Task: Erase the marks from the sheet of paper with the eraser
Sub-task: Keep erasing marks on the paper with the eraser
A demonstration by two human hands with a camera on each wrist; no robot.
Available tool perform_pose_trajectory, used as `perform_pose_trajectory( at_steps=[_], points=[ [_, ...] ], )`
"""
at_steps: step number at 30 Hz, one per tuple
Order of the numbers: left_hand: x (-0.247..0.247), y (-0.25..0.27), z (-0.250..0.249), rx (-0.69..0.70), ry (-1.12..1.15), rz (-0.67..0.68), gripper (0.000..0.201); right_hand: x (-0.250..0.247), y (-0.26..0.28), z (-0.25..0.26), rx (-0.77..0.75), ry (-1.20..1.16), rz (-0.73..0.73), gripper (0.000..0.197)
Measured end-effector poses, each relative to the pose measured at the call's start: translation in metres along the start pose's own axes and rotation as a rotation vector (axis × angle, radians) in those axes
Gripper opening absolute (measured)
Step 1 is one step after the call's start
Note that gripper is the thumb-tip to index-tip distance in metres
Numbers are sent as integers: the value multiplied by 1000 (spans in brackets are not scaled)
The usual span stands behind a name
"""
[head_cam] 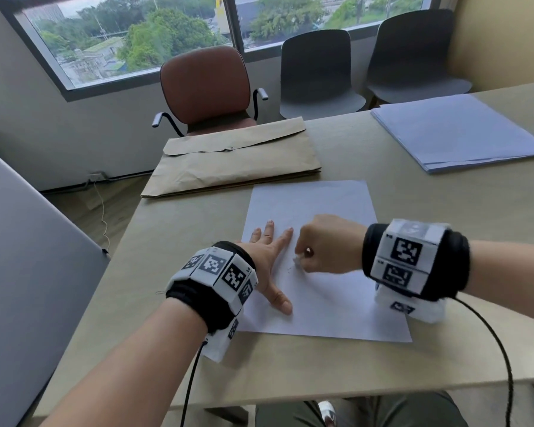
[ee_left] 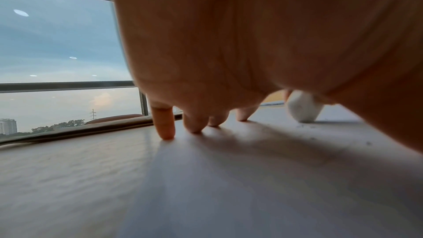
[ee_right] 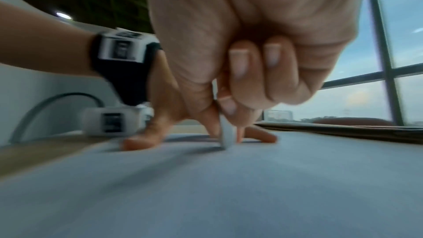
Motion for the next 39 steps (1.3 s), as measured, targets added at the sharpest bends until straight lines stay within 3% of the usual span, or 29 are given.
perform_pose_trajectory(
  at_steps=[5, 7, 10, 15, 21, 26, 32, 37, 39],
  points=[
    [0, -1, -1, -3, -1, 4, 134, 19, 19, 22, -147, -39, 157, 36],
    [0, 0, 0, -4, 1, 5, 134, 9, 10, 11, -86, -14, 128, 29],
    [0, 0, 0, -6, 4, 7, 135, 1, 1, 1, -7, 9, 42, 36],
    [0, 0, -1, -8, 3, 7, 134, 18, 22, 21, -110, -23, 144, 42],
    [0, 1, -2, -13, -6, -1, 134, -1, 3, -4, 52, -8, -22, 22],
    [0, 0, -1, -15, -8, 0, 134, 19, 22, 20, -129, -25, 127, 40],
    [0, 3, -2, -26, -11, 1, 133, -3, 4, -12, 39, 4, -50, 41],
    [0, 3, -3, -30, -24, 20, 133, 18, 25, 12, -148, -61, 131, 35],
    [-1, 3, -3, -34, -31, 24, 133, 11, 20, 5, -122, -51, 120, 27]
  ],
)
Point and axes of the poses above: each hand's wrist, its own y-axis away from the middle knuckle, its own x-axis out of the palm, z = x × y, the point moved 4 cm from there along -y, towards the middle knuckle, and after that the axes turned 9 degrees about z, right-handed, at the moved point
